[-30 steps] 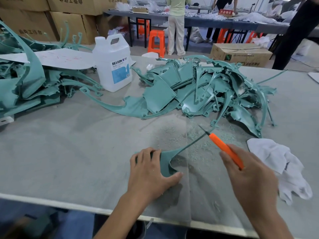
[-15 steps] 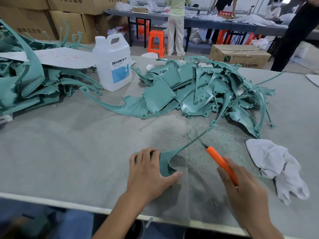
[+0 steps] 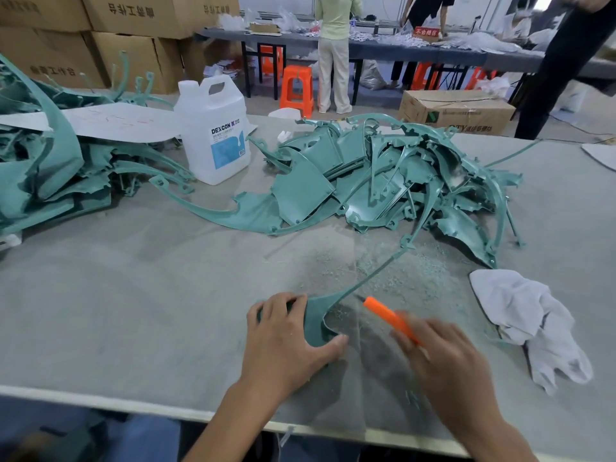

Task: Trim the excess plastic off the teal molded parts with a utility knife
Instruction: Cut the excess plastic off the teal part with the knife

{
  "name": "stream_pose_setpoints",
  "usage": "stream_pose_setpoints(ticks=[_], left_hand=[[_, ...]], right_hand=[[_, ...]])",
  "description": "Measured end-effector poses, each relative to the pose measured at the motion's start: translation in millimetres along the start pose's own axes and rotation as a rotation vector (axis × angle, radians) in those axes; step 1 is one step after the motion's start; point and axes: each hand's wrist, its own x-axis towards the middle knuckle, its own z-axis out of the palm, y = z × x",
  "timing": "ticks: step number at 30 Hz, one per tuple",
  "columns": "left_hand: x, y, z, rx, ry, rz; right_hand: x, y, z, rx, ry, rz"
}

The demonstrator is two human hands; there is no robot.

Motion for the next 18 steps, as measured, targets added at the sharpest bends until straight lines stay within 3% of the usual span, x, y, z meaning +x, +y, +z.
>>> stream_pose_setpoints(ticks=[3,9,13,15,18], left_hand=[[1,1,-2,0.01,-0.032,-0.008],[2,-38,-26,0.041,-0.151,-0.05],[2,-81,-63,0.151,-0.289,-0.078],[2,-79,-69,0.083,-0.167,-0.023],[-3,-39,-54,-0.293,0.03,-0.023]], right_hand=[[15,12,-15,0.037,0.074,0.222],[2,14,-24,0.217,0.075,0.247],[-12,10,-9,0.415,0.057,0.466],[-12,0,-1,0.454,0.045,0.484],[-7,-17,12,0.523,0.053,0.493]])
